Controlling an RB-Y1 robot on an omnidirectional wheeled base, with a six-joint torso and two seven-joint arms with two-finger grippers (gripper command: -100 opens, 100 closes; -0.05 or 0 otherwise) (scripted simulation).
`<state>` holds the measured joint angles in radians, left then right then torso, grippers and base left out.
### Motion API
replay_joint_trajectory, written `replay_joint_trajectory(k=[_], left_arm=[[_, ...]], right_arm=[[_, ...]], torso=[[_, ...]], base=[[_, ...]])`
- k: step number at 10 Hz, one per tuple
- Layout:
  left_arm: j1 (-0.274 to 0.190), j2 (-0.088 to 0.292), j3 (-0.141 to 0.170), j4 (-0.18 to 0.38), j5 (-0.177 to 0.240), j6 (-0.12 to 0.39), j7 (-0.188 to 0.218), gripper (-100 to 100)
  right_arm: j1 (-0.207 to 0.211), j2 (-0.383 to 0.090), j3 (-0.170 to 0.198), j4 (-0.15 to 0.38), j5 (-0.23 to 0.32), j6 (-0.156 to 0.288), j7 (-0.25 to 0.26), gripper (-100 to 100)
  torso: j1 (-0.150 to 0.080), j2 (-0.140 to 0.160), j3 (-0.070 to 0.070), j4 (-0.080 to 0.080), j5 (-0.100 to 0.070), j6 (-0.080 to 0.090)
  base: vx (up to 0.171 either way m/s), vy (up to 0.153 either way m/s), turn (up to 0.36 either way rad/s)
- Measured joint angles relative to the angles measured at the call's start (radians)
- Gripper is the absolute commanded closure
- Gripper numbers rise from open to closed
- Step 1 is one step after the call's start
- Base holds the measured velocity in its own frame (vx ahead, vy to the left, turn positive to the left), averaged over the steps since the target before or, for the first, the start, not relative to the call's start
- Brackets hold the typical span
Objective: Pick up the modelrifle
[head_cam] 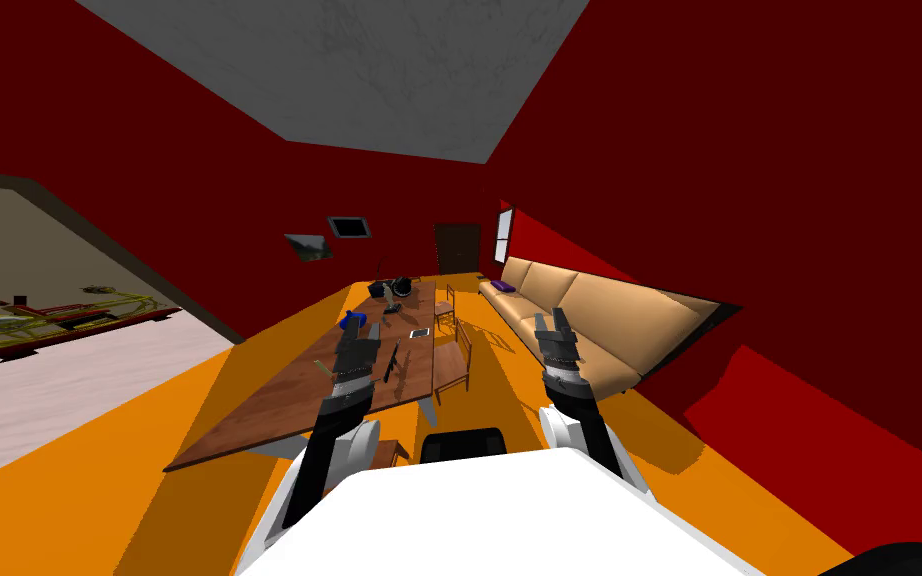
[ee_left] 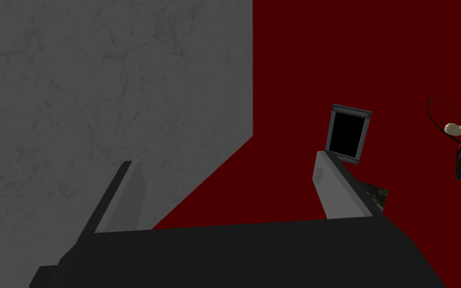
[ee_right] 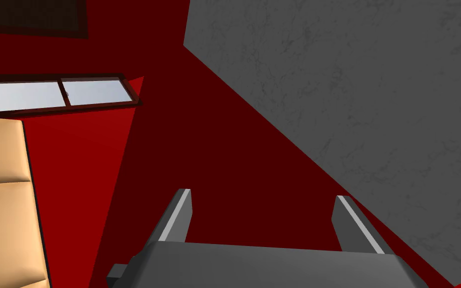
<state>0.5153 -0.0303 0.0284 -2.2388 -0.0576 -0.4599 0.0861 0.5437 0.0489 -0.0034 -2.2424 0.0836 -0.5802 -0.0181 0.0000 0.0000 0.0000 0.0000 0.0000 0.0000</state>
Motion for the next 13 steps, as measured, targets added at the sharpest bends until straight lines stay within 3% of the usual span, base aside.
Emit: replay_joint_trajectory(k=[4,7,10,11,13], left_arm=[[0.041,0.076,0.005,0.036,0.019,0.027,-0.025,-100],[0.106,0.146,0.003,0.063,0.039,0.059,-0.050,-100],[0.183,0.239,0.009,0.115,0.067,0.086,-0.071,-100],[0.177,0.270,0.009,0.149,0.074,0.113,-0.081,-100],[0.218,0.324,-0.003,0.198,0.083,0.149,-0.103,-100]], right_arm=[[0.000,0.000,0.000,0.000,0.000,0.000,0.000,0],[0.000,0.000,0.000,0.000,0.000,0.000,0.000,0],[0.000,0.000,0.000,0.000,0.000,0.000,0.000,0],[0.000,0.000,0.000,0.000,0.000,0.000,0.000,0],[0.000,0.000,0.000,0.000,0.000,0.000,0.000,0]], torso=[[-0.001,0.000,0.000,0.000,0.000,0.000],[-0.003,0.001,0.000,0.000,-0.001,0.000],[-0.004,0.002,0.001,0.000,-0.001,0.000],[-0.003,0.001,0.001,0.000,-0.001,0.000],[-0.004,0.000,0.000,0.000,-0.001,0.000]], base=[[0.004,-0.013,-0.055],[-0.011,-0.052,-0.094],[-0.016,-0.064,-0.137],[-0.006,-0.063,-0.142],[0.011,-0.051,-0.110]])
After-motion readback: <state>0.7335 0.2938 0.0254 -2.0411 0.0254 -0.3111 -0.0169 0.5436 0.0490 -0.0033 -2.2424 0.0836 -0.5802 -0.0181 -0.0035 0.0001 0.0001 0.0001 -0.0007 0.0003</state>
